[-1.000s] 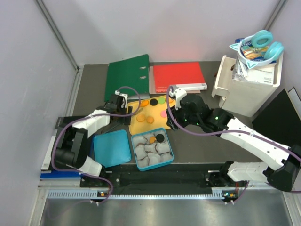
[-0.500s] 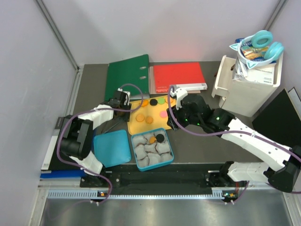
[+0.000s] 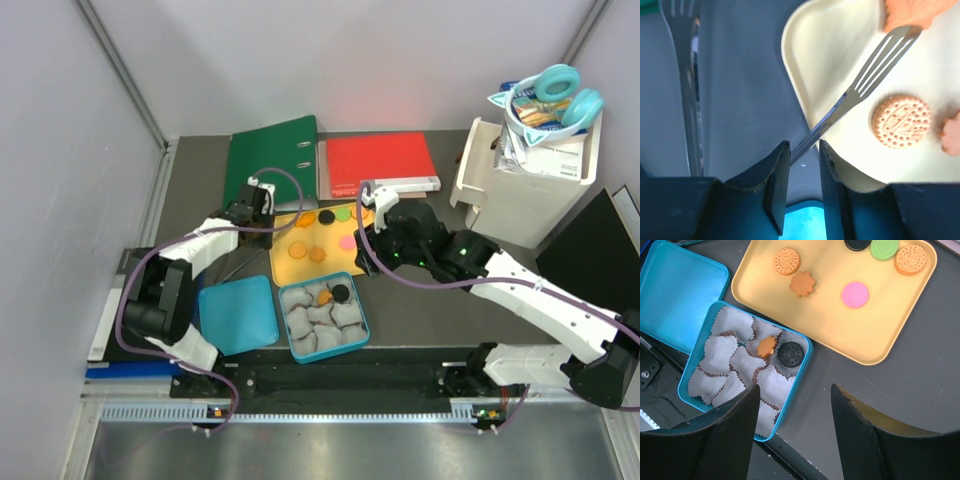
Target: Pack the cookies
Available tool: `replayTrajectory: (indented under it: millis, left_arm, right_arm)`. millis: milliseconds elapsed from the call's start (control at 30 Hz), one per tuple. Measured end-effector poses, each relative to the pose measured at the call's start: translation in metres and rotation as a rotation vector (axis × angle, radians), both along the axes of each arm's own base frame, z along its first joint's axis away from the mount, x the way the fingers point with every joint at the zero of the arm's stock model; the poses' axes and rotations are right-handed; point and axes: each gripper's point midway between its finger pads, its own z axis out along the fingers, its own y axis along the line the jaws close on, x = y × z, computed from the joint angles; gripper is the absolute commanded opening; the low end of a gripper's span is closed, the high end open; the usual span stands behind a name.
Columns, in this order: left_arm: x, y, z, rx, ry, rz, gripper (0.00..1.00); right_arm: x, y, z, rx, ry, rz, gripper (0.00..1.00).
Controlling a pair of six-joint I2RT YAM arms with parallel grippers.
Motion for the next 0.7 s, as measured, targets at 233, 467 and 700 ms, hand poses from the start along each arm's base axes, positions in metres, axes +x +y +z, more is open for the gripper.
replayTrajectory:
  millis: [233, 467, 700]
  left_arm:
    - [0.003, -0.001, 0.008, -0.006, -0.022, -0.002, 0.43]
    - [0.004, -0.001, 0.007, -0.006, -0.022, -0.002, 0.38]
    - [0.002, -0.004, -0.015, -0.006, 0.034, -0.008, 0.31]
  right_arm:
    - [0.000, 0.000, 0.000, 0.000, 0.000, 0.000, 0.59]
    - [0.000, 0.000, 0.000, 0.000, 0.000, 0.000, 0.59]
    - [0.000, 0.000, 0.000, 0.000, 0.001, 0.000, 0.59]
